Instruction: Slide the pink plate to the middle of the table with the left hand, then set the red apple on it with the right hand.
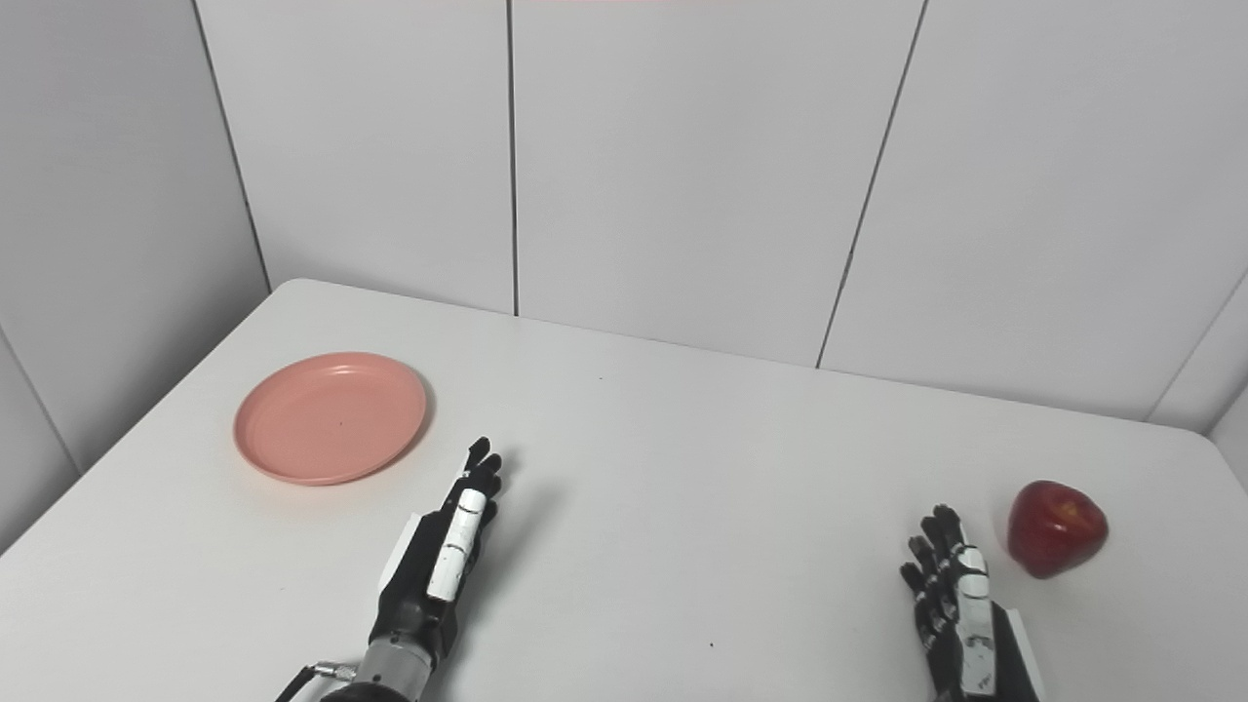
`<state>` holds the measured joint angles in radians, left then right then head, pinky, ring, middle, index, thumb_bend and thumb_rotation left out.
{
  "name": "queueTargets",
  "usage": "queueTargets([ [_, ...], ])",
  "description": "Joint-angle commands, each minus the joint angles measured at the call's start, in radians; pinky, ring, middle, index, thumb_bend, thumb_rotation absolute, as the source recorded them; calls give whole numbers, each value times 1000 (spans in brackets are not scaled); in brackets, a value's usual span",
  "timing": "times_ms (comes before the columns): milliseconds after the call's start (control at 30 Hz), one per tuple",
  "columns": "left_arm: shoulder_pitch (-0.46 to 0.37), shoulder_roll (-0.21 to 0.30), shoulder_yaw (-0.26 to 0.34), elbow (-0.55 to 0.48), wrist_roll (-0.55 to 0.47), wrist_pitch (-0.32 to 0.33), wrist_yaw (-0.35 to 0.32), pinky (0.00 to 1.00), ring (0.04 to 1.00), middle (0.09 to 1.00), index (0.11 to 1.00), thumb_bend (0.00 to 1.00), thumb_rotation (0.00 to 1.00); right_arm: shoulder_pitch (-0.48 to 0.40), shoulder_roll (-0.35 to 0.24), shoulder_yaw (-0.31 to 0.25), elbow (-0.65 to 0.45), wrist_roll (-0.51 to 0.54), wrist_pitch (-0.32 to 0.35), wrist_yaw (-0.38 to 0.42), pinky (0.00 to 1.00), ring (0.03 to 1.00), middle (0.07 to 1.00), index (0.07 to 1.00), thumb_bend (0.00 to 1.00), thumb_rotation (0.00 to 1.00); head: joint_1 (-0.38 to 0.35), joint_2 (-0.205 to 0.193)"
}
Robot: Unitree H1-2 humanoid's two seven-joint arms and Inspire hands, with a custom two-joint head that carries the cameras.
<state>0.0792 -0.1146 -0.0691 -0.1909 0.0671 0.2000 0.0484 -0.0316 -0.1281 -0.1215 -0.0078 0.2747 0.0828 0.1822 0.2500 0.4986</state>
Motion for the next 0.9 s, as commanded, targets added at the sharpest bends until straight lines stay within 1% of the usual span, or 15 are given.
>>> queueTargets([
  [0, 27, -6, -14, 22, 4, -12, -3, 1000, 1000, 1000, 1000, 699, 992, 19, -3, -6, 46, 8, -44, 12, 1000, 1000, 1000, 999, 810, 994, 11, -12],
  [33, 26, -6, -15, 28, 7, -17, 0, 1000, 1000, 1000, 1000, 689, 996, 18, -4, -7, 52, 6, -46, 12, 1000, 1000, 998, 1000, 812, 991, 18, -21],
  [67, 26, -7, -16, 33, 8, -21, 1, 1000, 1000, 1000, 1000, 684, 996, 18, -4, -7, 56, 6, -48, 12, 1000, 1000, 996, 1000, 812, 991, 18, -21],
  [100, 25, -7, -17, 40, 10, -28, 3, 1000, 1000, 1000, 1000, 683, 996, 17, -6, -7, 61, 5, -51, 14, 1000, 1000, 996, 1000, 812, 991, 25, -32],
  [267, 21, -8, -21, 62, 15, -56, 9, 1000, 1000, 1000, 1000, 656, 999, 16, -10, -6, 72, 11, -57, 18, 1000, 1000, 997, 1000, 799, 1000, 22, -41],
  [567, 24, -10, -23, 60, 17, -52, 13, 1000, 1000, 1000, 1000, 662, 1000, 19, -9, -6, 65, 10, -46, 12, 1000, 1000, 999, 1000, 777, 1000, 19, -46],
  [633, 24, -11, -17, 59, -1, -56, 8, 1000, 1000, 1000, 1000, 686, 992, 20, -9, -4, 66, 7, -47, 12, 1000, 1000, 996, 1000, 775, 1000, 17, -46],
  [767, 20, -7, 0, 63, -41, -80, 1, 1000, 1000, 998, 1000, 691, 967, 21, -4, 3, 61, -1, -48, 8, 1000, 1000, 997, 1000, 769, 1000, 3, -50],
  [867, 17, 0, 7, 60, -55, -84, 1, 1000, 975, 962, 992, 710, 957, 22, -1, 6, 61, -6, -51, 7, 1000, 1000, 995, 997, 769, 1000, -2, -48],
])
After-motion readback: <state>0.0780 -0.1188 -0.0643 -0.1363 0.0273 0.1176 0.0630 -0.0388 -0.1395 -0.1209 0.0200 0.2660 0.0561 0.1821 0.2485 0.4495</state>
